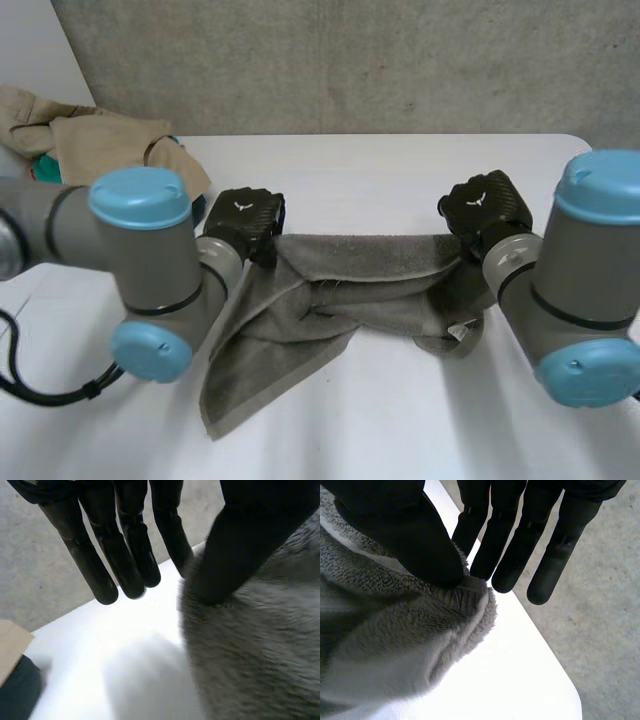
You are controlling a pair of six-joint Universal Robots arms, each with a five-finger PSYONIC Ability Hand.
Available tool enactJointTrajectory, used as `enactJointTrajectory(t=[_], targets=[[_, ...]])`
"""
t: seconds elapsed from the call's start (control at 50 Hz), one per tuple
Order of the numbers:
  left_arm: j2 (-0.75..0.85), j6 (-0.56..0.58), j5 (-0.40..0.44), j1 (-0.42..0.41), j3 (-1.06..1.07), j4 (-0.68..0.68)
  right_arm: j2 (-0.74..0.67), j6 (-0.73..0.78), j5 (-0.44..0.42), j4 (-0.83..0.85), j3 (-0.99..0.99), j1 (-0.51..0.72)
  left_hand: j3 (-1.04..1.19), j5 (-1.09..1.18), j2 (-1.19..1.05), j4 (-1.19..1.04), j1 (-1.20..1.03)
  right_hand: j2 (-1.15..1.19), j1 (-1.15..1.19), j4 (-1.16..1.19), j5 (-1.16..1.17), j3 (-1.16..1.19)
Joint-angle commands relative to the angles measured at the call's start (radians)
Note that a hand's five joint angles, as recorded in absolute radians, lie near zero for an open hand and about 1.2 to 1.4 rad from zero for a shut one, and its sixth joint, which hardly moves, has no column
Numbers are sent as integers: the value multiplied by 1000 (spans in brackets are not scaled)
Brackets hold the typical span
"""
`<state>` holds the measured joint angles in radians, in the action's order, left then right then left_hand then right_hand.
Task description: Fold the laundry.
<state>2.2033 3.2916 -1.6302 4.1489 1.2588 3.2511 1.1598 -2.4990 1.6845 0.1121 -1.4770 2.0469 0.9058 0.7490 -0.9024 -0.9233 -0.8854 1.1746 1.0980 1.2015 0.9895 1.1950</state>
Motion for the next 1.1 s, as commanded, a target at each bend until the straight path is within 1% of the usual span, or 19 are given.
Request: enactJointTrajectory(t=[0.02, 0.06, 0.18, 0.26, 0.28, 0.38, 0.44, 0.54, 0.64, 0.72, 0.74, 0.8, 0.86, 0.9, 0.94, 0.96, 1.02, 1.04, 1.1], targets=[[-37, 31, -37, -6, -21, 6, -18, -21, 76, 57, -22, -8, -439, -457, 436, 457, 419, 222, 298, 195, 232, 201], [-114, 29, -53, -10, 51, -8, -17, -30, 77, 55, -34, -10, -572, -589, 568, 589, 551, 222, 298, 195, 232, 201], [-301, -10, -97, -6, 295, -67, -5, -41, 70, 54, -81, -14, -686, -704, 683, 704, 666, 222, 298, 195, 232, 201], [-396, -105, -97, 11, 438, -76, 37, -40, 67, 54, -106, -14, -695, -713, 692, 713, 675, 222, 298, 195, 232, 201], [-413, -156, -94, 29, 479, -77, 43, -40, 67, 54, -111, -14, -698, -716, 695, 716, 678, 222, 298, 195, 232, 201], [-410, -265, -77, 97, 547, -96, 57, -40, 58, 54, -123, -14, -663, -681, 660, 680, 643, 222, 298, 195, 232, 201], [-390, -297, -45, 117, 554, -108, 58, -40, 50, 54, -128, -14, -654, -672, 651, 672, 634, 222, 298, 195, 232, 201], [-297, -302, 22, 139, 533, -103, 64, -41, 46, 54, -137, -16, -631, -649, 627, 648, 610, 222, 298, 195, 232, 201], [-197, -308, 62, 160, 472, -111, 99, -43, 44, 54, -155, -17, -367, -385, 364, 385, 347, 222, 298, 195, 232, 201], [-116, -322, 96, 149, 435, -114, 141, -43, 47, 54, -166, -22, 190, 172, -193, -173, -210, 222, 298, 195, 232, 201], [-100, -326, 104, 146, 423, -122, 153, -41, 49, 54, -166, -27, 476, 458, -480, -459, -497, 222, 298, 195, 232, 201], [-105, -322, 95, 143, 403, -146, 222, -20, 47, 43, -161, -59, 490, 473, -494, -473, -511, 222, 298, 195, 232, 201], [-206, -319, 56, 148, 378, -192, 291, 6, 41, 11, -143, -86, 490, 473, -494, -473, -511, 222, 298, 195, 232, 201], [-331, -305, 33, 158, 373, -211, 353, 67, 9, -54, -109, -114, 490, 473, -494, -473, -511, 222, 298, 195, 232, 201], [-407, -294, 26, 162, 364, -218, 380, 123, -25, -119, -82, -132, 490, 473, -494, -473, -511, 222, 298, 195, 232, 201], [-440, -282, 26, 163, 360, -221, 402, 181, -60, -200, -57, -145, 490, 473, -494, -473, -511, 222, 298, 195, 232, 201], [-557, -183, 29, 159, 329, -235, 419, 268, -91, -360, 3, -162, 490, 473, -494, -473, -511, 222, 298, 195, 232, 201], [-598, -111, 29, 155, 317, -244, 419, 281, -92, -389, 13, -163, 490, 473, -494, -473, -511, 222, 298, 195, 232, 201], [-634, -5, 29, 154, 309, -248, 417, 301, -94, -465, 44, -178, 490, 473, -494, -473, -511, 222, 298, 195, 232, 201]])
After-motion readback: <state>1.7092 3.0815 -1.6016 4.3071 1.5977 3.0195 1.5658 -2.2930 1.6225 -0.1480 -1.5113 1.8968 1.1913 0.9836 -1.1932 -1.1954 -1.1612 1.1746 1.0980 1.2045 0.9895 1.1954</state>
